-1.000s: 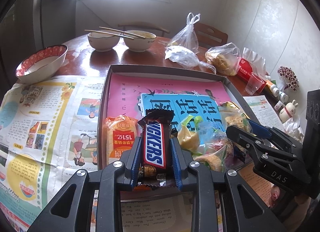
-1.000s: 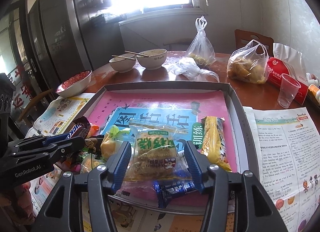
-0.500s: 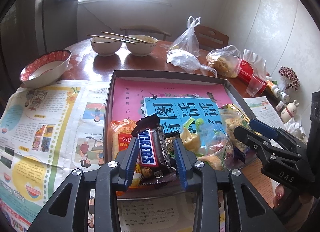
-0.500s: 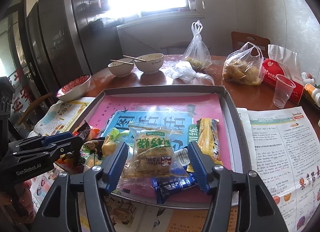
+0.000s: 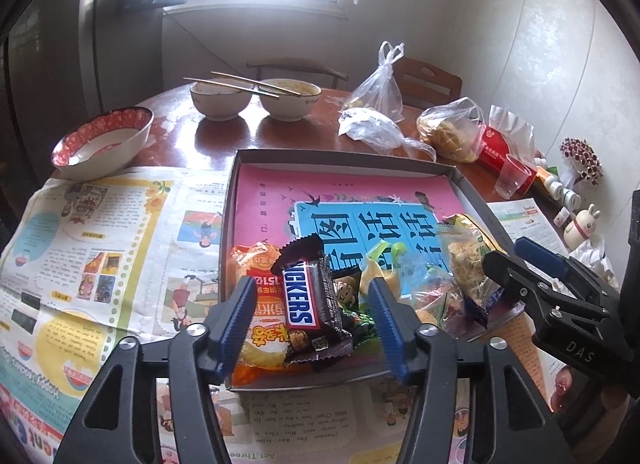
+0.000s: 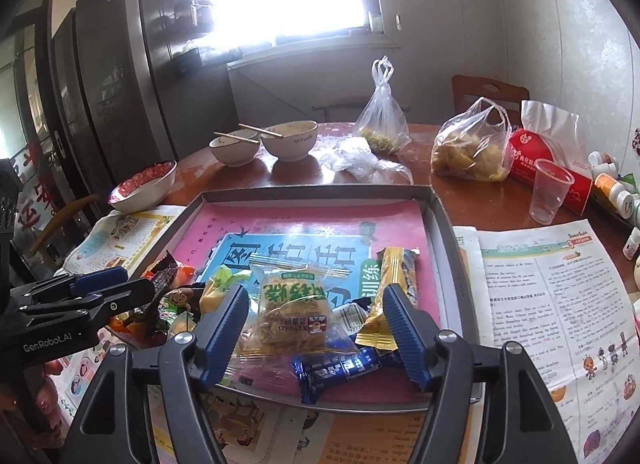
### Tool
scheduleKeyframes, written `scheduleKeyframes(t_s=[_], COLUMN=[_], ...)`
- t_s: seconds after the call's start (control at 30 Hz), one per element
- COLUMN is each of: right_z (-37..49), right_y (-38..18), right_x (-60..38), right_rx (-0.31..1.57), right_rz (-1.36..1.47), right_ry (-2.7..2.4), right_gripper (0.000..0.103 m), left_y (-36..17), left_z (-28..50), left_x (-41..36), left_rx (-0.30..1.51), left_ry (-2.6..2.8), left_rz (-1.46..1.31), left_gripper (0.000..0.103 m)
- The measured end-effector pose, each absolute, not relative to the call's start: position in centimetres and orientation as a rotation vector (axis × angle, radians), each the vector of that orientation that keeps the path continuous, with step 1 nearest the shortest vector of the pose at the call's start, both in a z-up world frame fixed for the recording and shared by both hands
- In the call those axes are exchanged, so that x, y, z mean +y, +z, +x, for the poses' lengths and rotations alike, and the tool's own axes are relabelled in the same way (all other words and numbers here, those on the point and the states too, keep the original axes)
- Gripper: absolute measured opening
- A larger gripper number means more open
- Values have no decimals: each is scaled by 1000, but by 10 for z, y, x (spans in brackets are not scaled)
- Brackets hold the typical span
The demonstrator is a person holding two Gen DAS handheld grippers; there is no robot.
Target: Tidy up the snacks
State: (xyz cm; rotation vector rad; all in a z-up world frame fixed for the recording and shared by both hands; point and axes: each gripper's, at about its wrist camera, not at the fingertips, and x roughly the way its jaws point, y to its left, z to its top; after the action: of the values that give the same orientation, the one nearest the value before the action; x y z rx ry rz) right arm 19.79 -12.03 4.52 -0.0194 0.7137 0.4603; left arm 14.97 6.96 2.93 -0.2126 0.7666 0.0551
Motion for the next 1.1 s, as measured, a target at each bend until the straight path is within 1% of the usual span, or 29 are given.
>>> scheduleKeyframes(t_s=[0.13,0.27,0.33,0.37,0.43,0.6,0.67,0.73,1.1], right_z=[193,184,178,175,168,154,148,141,99], right_y=[50,56,59,60,62,67,69,71,73], right_x=[-124,-127,-131,-133,-137,-145,-147,-148,-151], right_rx=[688,667,657,655,648,641,646,645,638], right_rz=[-15,-16,-17,-18,-17,-1,11,10,-17], right_ry=[460,453,450,447,439,432,436,442,470], right_gripper=[76,77,80,81,87,89,91,95,101], left_y=[35,39,40,40,40,39,37,37,38], left_z=[144,138,133,129,121,102,95,88,52], left_x=[68,64,61,61,59,59,57,54,29], left_rx=[749,742,742,742,742,752,760,766,764], left_ry=[76,82,80,84,91,103,98,95,83], left_rz=[-189,-177,-167,-162,-156,-177,-192,-192,-170], left_gripper=[68,71,73,73,73,74,74,74,74])
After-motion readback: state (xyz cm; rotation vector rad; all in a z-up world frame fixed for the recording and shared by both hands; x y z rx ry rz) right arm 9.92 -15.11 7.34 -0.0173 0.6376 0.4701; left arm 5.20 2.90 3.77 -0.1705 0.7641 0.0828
